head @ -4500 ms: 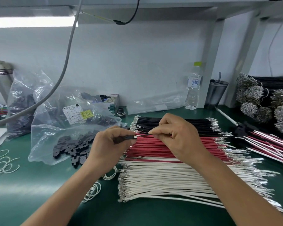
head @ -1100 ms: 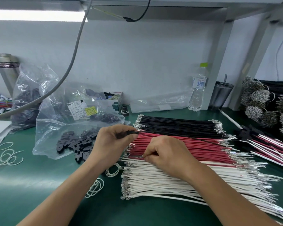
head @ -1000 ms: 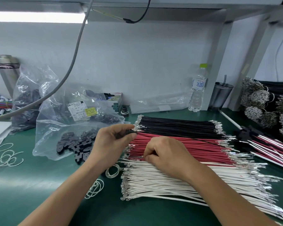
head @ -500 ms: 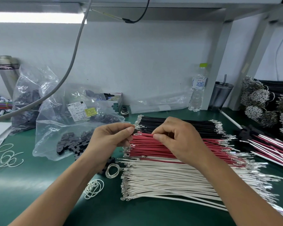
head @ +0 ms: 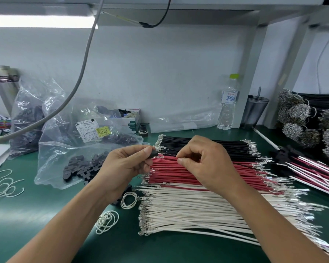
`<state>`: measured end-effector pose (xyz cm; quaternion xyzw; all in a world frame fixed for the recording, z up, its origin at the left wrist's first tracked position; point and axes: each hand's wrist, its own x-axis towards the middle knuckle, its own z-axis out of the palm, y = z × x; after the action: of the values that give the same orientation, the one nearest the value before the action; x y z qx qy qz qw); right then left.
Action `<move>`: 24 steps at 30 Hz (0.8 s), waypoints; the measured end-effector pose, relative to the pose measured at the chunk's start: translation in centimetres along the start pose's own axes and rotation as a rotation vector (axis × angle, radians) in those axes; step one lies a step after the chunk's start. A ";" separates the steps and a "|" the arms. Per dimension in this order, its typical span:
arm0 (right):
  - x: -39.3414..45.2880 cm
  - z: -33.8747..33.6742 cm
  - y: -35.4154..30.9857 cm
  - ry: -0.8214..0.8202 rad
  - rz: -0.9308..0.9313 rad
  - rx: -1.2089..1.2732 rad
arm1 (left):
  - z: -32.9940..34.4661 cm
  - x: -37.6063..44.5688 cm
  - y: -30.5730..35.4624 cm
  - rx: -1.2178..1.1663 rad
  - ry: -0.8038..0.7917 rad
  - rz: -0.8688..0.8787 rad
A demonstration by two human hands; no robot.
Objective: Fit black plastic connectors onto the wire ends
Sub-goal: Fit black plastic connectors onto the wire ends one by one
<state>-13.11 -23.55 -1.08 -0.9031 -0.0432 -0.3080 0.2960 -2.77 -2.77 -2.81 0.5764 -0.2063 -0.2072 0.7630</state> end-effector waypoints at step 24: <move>0.1 -0.3 -0.1 -0.038 0.033 0.013 | 0.2 -0.2 -0.1 0.031 -0.016 0.033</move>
<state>-13.25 -23.66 -0.78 -0.9075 -0.0358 -0.2857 0.3059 -3.06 -2.89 -2.89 0.5831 -0.2252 -0.1960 0.7556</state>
